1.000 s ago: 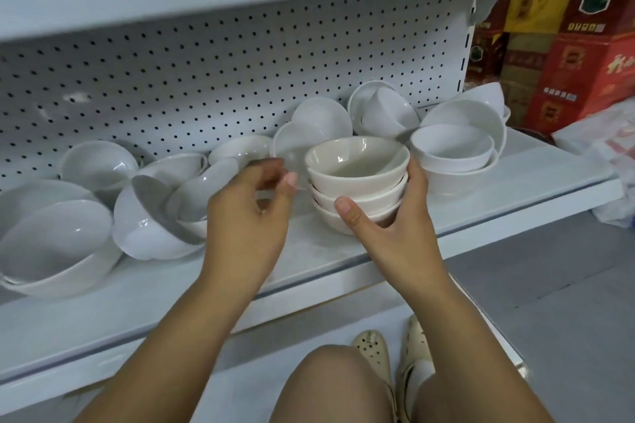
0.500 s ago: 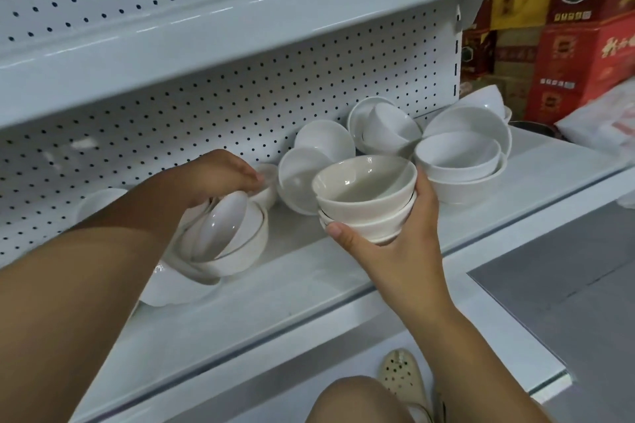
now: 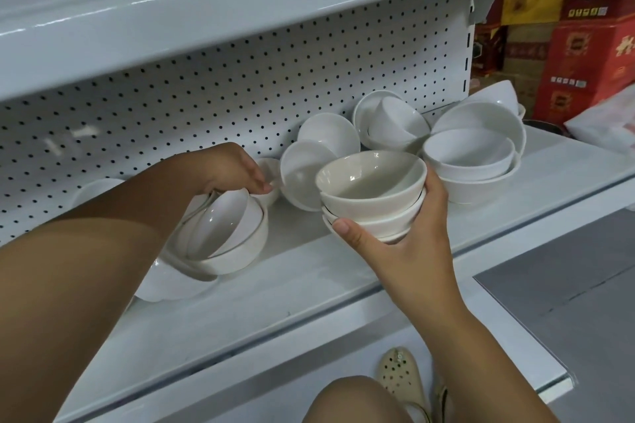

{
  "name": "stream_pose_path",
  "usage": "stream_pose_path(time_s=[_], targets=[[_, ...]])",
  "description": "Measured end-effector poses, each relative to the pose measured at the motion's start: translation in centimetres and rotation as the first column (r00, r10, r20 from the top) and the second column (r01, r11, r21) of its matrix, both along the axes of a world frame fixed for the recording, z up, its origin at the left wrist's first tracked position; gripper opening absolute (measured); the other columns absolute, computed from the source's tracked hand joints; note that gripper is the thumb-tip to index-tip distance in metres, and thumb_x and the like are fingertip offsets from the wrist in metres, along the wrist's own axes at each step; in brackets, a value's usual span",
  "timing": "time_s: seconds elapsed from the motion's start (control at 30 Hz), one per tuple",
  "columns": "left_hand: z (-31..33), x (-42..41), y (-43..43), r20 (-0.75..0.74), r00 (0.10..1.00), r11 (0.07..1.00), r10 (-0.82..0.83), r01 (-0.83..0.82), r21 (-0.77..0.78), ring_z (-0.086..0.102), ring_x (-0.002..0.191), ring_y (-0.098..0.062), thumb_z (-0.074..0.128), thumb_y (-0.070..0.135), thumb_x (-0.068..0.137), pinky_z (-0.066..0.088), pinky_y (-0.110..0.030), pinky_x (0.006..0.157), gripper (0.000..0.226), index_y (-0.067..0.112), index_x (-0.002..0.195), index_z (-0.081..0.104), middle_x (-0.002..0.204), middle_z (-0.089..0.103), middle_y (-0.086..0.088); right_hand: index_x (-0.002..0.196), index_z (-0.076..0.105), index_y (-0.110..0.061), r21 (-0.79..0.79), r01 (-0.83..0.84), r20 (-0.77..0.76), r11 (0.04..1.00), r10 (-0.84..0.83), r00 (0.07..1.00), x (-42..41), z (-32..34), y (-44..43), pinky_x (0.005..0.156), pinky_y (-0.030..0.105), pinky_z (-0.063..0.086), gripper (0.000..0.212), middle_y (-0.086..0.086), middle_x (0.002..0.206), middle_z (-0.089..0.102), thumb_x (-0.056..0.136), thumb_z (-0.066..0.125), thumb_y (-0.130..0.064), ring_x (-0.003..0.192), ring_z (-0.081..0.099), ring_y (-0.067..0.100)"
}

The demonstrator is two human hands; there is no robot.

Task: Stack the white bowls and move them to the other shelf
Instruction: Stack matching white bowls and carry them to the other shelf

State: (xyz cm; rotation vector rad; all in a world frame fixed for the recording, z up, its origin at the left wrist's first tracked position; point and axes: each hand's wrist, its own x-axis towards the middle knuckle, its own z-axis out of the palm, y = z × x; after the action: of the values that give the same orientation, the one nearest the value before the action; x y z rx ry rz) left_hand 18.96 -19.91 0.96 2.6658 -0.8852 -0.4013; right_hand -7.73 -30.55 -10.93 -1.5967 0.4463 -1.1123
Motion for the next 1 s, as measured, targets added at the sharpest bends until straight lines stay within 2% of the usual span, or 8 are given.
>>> stream_pose_path(time_s=[0.1,0.17,0.27,0.37,0.53,0.73,0.83,1.0], targets=[[0.0,-0.1,0.0,0.016,1.000,1.000,-0.009,0.010,-0.008,0.069,0.098,-0.026,0.093,0.037,0.070,0.054,-0.038,0.094,0.018,0.026,0.078,0.083,0.089,0.078,0.005,0.154,0.023,-0.043,0.003,-0.004,-0.007,1.000,0.005,1.000,-0.1,0.1,0.0,0.114,0.040,0.045,0.120,-0.016,0.153,0.038,0.058,0.092,-0.064,0.141,0.042,0.007],[0.0,-0.2,-0.1,0.035,0.999,0.999,-0.020,0.021,-0.037,0.068,0.092,-0.022,0.091,0.032,0.074,0.053,-0.032,0.083,0.012,0.024,0.077,0.082,0.088,0.078,0.003,0.154,0.022,-0.043,0.001,-0.002,-0.010,1.000,0.002,1.000,-0.1,0.1,0.0,0.114,0.040,0.045,0.121,-0.016,0.153,0.038,0.057,0.091,-0.065,0.140,0.043,0.006],[0.2,-0.4,-0.2,0.077,0.997,0.995,-0.009,0.016,-0.103,0.068,0.098,-0.016,0.087,0.026,0.080,0.050,-0.025,0.078,0.008,0.020,0.081,0.082,0.090,0.077,0.004,0.154,0.022,-0.043,0.004,-0.001,-0.015,1.000,0.001,1.000,-0.1,0.1,0.0,0.114,0.040,0.045,0.121,-0.015,0.153,0.037,0.057,0.091,-0.066,0.140,0.043,0.006],[0.3,-0.5,-0.1,0.093,0.995,0.985,0.019,-0.003,-0.172,0.067,0.102,-0.014,0.085,0.018,0.083,0.046,-0.025,0.087,0.004,0.017,0.083,0.081,0.094,0.076,0.004,0.154,0.022,-0.044,0.005,-0.001,-0.012,1.000,0.001,1.000,-0.1,0.1,0.0,0.114,0.040,0.045,0.121,-0.016,0.153,0.037,0.057,0.091,-0.066,0.141,0.042,0.007],[0.2,-0.5,0.1,0.231,0.971,0.964,0.057,0.007,-0.267,0.068,0.106,-0.024,0.076,0.017,0.092,0.052,-0.039,0.102,0.009,0.009,0.089,0.078,0.105,0.076,-0.006,0.153,0.022,-0.046,0.018,-0.023,-0.013,1.000,0.023,1.000,-0.2,0.1,0.0,0.114,0.042,0.044,0.121,-0.017,0.153,0.039,0.055,0.089,-0.068,0.141,0.042,0.009],[-0.6,-0.6,0.6,0.259,0.957,0.880,0.132,0.007,-0.474,0.067,0.105,-0.035,0.066,0.017,0.098,0.053,-0.039,0.091,0.020,-0.002,0.098,0.073,0.109,0.073,-0.019,0.153,0.022,-0.044,0.013,-0.020,-0.015,1.000,0.020,1.000,-0.1,0.0,0.0,0.114,0.043,0.044,0.121,-0.015,0.152,0.040,0.055,0.088,-0.070,0.141,0.043,0.010],[-0.3,-1.0,0.8,0.286,0.948,0.819,0.141,0.051,-0.571,0.066,0.104,-0.031,0.063,0.013,0.100,0.050,-0.035,0.093,0.018,-0.003,0.102,0.071,0.109,0.071,-0.018,0.154,0.023,-0.043,0.012,-0.027,-0.008,1.000,0.027,1.000,-0.1,0.0,-0.1,0.114,0.043,0.044,0.122,-0.013,0.152,0.040,0.055,0.088,-0.070,0.141,0.043,0.012],[0.1,-3.1,1.3,0.476,0.876,0.774,0.081,0.246,-0.584,0.056,0.080,-0.022,0.064,0.014,0.099,0.045,-0.028,0.076,0.019,-0.004,0.094,0.068,0.083,0.063,-0.010,0.154,0.022,-0.044,0.015,-0.028,-0.007,0.999,0.028,1.000,0.0,-0.1,-0.2,0.114,0.043,0.044,0.123,-0.015,0.152,0.038,0.054,0.090,-0.070,0.142,0.041,0.011]])
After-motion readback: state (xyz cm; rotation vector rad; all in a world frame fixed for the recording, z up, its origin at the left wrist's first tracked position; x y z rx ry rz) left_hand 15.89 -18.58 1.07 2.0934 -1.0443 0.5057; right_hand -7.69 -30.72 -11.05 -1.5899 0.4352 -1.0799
